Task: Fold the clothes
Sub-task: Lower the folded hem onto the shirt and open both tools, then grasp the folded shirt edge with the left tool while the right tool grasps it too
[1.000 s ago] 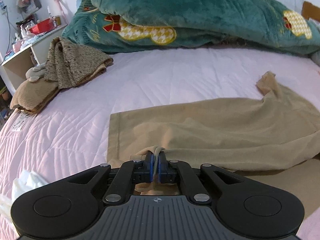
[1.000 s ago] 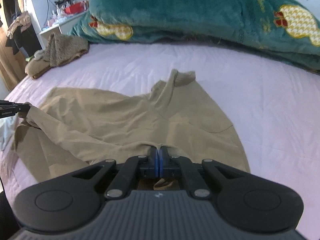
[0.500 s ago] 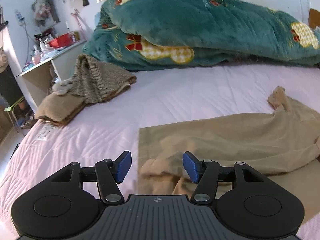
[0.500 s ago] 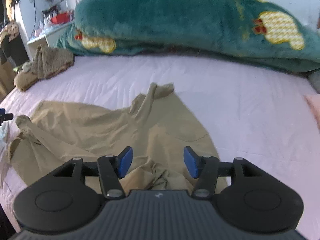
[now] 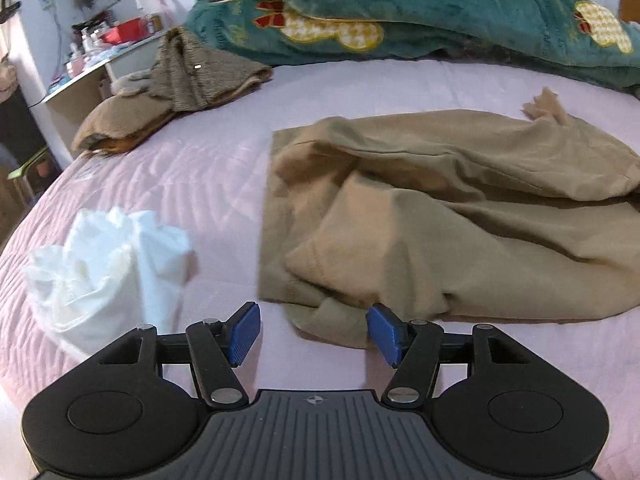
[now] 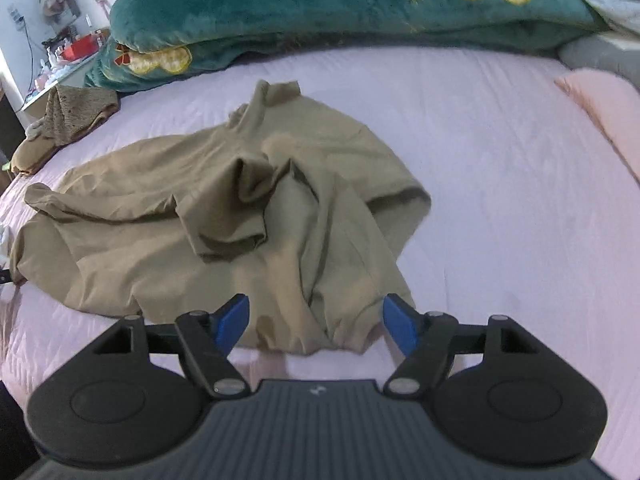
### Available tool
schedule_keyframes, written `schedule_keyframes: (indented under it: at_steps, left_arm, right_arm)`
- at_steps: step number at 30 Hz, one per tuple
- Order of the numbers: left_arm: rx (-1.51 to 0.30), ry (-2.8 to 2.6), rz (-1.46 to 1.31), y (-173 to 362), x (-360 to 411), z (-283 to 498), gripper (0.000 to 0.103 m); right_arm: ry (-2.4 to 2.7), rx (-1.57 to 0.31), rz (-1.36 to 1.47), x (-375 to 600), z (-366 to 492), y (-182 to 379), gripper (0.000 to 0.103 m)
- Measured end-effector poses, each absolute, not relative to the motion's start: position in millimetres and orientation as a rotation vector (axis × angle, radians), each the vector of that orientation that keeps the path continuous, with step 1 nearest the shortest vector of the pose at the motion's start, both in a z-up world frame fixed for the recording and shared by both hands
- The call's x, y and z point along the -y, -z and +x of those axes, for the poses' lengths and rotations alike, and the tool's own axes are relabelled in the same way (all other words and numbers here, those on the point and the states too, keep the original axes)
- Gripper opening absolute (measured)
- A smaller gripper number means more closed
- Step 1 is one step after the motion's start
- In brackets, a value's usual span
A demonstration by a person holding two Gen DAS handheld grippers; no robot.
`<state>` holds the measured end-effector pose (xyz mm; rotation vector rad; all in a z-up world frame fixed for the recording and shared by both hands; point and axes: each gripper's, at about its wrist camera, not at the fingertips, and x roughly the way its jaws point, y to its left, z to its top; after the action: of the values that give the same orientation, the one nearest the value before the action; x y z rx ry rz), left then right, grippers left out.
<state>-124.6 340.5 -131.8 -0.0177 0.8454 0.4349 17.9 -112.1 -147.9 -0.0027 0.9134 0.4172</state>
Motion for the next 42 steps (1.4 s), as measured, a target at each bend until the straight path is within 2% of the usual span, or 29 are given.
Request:
schedule_keyframes:
  at_steps: [8,13,15,18,20,22,23,24,25,26,27,32,42]
  left_arm:
    - [-0.773,-0.324,-0.106,114.8,-332.3,-120.7,0.063]
    - [-0.864,-0.314,-0.072,154.2,-328.5,-93.5,0.067]
    - [-0.843,-0.323,-0.058,157.6,-325.4,-89.2,0.067]
    - [-0.823,-0.301,-0.036,160.0,-319.1,-85.6,0.061]
    - [-0.808,-0.282,-0.018,161.2,-316.3,-86.3,0.049]
    - [-0.797,-0.264,-0.017,159.7,-315.1,-86.4,0.029]
    - [-0.793,-0.258,-0.014,158.5,-315.2,-85.9,0.023]
    - [-0.789,-0.251,-0.014,157.0,-315.5,-85.6,0.015]
    - [-0.785,-0.244,-0.020,155.6,-316.8,-85.6,0.012]
    - [-0.782,-0.237,-0.032,154.6,-318.6,-86.3,0.011]
    - [-0.779,-0.230,-0.044,154.0,-320.5,-87.5,0.010]
    - [-0.758,-0.215,-0.045,150.1,-322.8,-93.9,0.009]
    - [-0.706,-0.196,-0.074,121.8,-330.1,-122.1,0.008]
  right_arm:
    - [-0.413,-0.914,0.013,113.9,22.0,151.7,0.075]
    - [-0.388,-0.937,0.015,115.8,27.2,163.9,0.078]
    - [-0.370,-0.945,0.007,115.4,31.6,170.9,0.079]
    - [-0.377,-0.960,0.017,110.8,37.9,179.6,0.082]
    - [-0.420,-0.978,0.013,101.3,40.8,185.9,0.088]
    - [-0.443,-0.956,-0.073,88.6,37.2,190.5,0.087]
    - [-0.450,-0.948,-0.084,88.3,36.4,191.4,0.087]
    - [-0.457,-0.941,-0.084,89.4,35.9,192.0,0.082]
    - [-0.471,-0.934,-0.073,93.9,35.6,190.7,0.075]
    - [-0.493,-0.929,-0.058,99.7,35.4,188.5,0.044]
    - [-0.518,-0.931,-0.041,105.9,35.6,186.0,0.024]
    - [-0.593,-0.927,-0.071,108.7,29.2,174.6,0.018]
    - [-0.634,-0.896,-0.033,119.1,12.5,139.7,0.018]
